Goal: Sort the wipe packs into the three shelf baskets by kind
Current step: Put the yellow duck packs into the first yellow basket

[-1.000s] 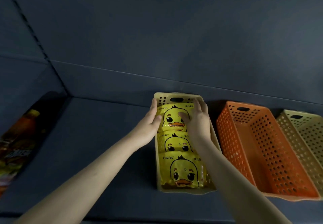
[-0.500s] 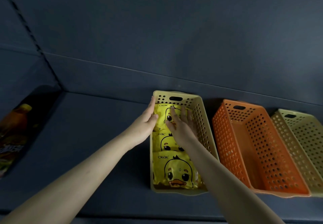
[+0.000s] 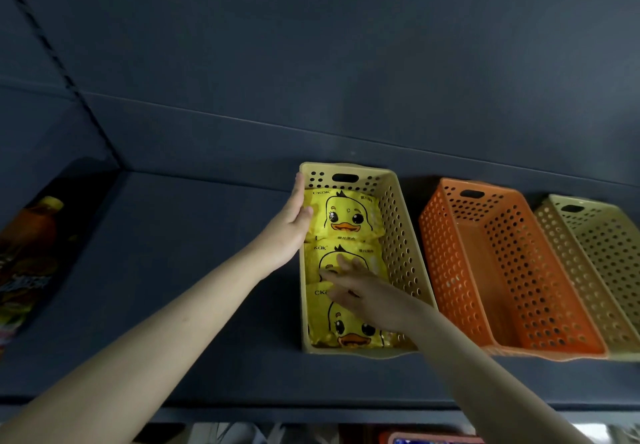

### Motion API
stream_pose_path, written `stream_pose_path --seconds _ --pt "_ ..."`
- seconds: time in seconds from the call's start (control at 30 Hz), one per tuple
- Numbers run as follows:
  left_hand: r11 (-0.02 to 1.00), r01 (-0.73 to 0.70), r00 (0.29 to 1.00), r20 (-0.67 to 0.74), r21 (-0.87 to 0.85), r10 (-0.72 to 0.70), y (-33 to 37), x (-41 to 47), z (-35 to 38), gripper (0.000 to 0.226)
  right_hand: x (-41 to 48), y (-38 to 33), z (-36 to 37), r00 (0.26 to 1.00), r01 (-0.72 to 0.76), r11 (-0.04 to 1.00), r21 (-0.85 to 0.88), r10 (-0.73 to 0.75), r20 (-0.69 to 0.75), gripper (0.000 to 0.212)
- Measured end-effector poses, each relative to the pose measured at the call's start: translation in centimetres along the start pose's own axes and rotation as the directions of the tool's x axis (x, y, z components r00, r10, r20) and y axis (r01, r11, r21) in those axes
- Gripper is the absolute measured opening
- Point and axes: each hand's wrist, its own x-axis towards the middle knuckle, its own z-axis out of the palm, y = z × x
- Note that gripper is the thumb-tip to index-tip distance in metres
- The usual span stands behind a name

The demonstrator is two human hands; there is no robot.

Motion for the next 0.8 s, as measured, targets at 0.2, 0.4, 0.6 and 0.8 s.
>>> stream_pose_path --seconds 0.2,0.4,0.6,0.8 --pt "1.000 0.013 1.000 0.008 0.009 -0.013 0.3 -0.1 -0.1 0.059 -0.4 0.5 -0.7 1.000 0.026 0.994 -0.102 -0.025 0.013 0.054" --pt "0.999 0.041 0.999 0.015 0.009 -0.041 0.9 -0.3 -0.1 0.057 -1.9 0.9 -1.5 0.998 0.027 0.996 0.086 -0.022 -0.052 0.042" --pt "0.999 0.031 0.999 0.022 0.031 -0.032 0.8 -0.3 -0.1 0.058 -1.3 1.2 -1.8 0.985 -0.007 0.999 -0.049 0.015 0.172 0.055" --pt "1.000 0.022 1.000 0.017 0.005 -0.022 0.6 -0.3 -0.3 0.058 -2.0 1.4 -1.2 0.997 -0.011 1.000 -0.023 0.009 -0.079 0.064"
